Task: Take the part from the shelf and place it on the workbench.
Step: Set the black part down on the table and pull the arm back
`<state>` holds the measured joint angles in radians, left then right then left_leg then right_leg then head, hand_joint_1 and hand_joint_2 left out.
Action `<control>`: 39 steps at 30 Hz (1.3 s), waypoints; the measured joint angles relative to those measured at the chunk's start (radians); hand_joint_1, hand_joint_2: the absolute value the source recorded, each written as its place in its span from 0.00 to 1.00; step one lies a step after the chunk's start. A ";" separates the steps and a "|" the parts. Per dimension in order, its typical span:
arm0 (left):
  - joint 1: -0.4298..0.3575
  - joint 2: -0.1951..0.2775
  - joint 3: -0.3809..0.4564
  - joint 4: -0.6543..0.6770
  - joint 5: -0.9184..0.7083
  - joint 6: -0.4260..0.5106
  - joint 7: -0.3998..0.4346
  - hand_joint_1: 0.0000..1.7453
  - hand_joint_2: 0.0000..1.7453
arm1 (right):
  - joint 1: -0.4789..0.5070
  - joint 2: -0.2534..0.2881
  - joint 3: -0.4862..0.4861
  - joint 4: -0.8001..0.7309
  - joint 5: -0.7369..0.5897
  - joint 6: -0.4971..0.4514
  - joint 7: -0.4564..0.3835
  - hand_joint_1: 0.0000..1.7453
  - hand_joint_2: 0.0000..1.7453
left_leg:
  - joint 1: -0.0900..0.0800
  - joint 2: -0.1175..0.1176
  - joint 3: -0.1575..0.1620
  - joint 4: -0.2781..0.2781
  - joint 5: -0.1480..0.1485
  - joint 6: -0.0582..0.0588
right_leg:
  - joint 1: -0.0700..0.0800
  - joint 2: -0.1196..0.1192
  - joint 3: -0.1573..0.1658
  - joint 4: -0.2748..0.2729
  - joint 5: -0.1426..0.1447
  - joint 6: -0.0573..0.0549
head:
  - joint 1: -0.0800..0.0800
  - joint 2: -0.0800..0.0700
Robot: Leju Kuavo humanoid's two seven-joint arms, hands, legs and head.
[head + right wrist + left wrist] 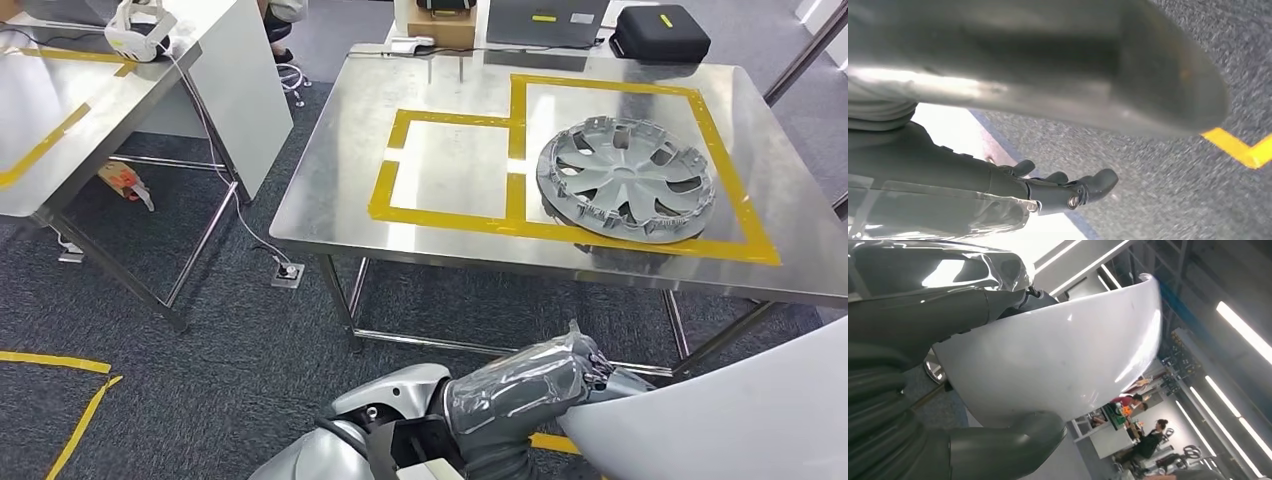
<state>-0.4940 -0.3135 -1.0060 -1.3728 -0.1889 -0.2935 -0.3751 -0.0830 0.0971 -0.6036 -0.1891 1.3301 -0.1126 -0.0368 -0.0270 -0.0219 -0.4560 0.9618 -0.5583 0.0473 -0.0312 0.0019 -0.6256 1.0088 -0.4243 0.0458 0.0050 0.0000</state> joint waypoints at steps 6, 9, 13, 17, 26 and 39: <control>-0.003 -0.001 -0.002 0.000 0.002 0.000 -0.002 1.00 1.00 | -0.003 0.000 -0.002 0.000 0.000 -0.002 -0.002 0.00 0.00 | 0.009 0.011 -0.107 0.175 -0.010 -0.031 | -0.004 0.002 0.032 0.001 -0.038 -0.033 | -0.010 0.000; -0.002 0.000 -0.002 0.001 0.002 0.000 -0.002 1.00 1.00 | -0.002 0.000 -0.002 0.000 -0.001 -0.002 -0.003 0.00 0.00 | 0.021 0.013 -0.243 0.339 -0.083 -0.045 | -0.007 0.001 0.066 0.001 -0.068 -0.033 | -0.015 0.000; -0.003 0.000 -0.004 0.003 0.002 0.000 -0.002 1.00 1.00 | -0.001 0.001 -0.002 0.000 -0.002 -0.002 -0.002 0.00 0.00 | 0.025 0.014 -0.248 0.187 0.017 -0.040 | -0.010 0.005 0.128 -0.002 -0.116 -0.024 | -0.021 0.000; -0.006 0.000 -0.008 0.006 0.009 0.000 -0.003 1.00 1.00 | -0.003 0.004 -0.003 0.000 -0.003 -0.003 -0.002 0.00 0.00 | 0.017 0.013 -0.203 0.058 0.121 -0.022 | -0.007 0.012 0.173 -0.011 -0.144 0.003 | -0.027 0.000; -0.018 -0.009 -0.022 0.041 0.019 0.001 -0.019 1.00 1.00 | 0.004 0.007 -0.005 0.000 -0.018 -0.013 0.006 0.00 0.00 | 0.008 0.003 -0.094 0.040 0.053 0.017 | 0.004 0.006 -0.044 0.261 -0.249 0.014 | -0.001 0.000; -0.034 -0.014 -0.039 0.076 0.028 0.002 -0.011 1.00 1.00 | 0.012 0.008 -0.022 0.000 -0.026 -0.024 0.013 0.00 0.00 | 0.014 0.011 -0.206 0.309 -0.067 -0.043 | -0.001 0.003 0.029 0.008 -0.035 -0.041 | -0.010 0.000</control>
<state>-0.5282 -0.3275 -1.0453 -1.2972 -0.1614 -0.2915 -0.3858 -0.0711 0.1051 -0.6251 -0.1888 1.3039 -0.1362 -0.0241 -0.0126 -0.0110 -0.6617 1.2706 -0.6256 0.0047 -0.0320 0.0048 -0.5970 1.0166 -0.4593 0.0049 -0.0050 0.0001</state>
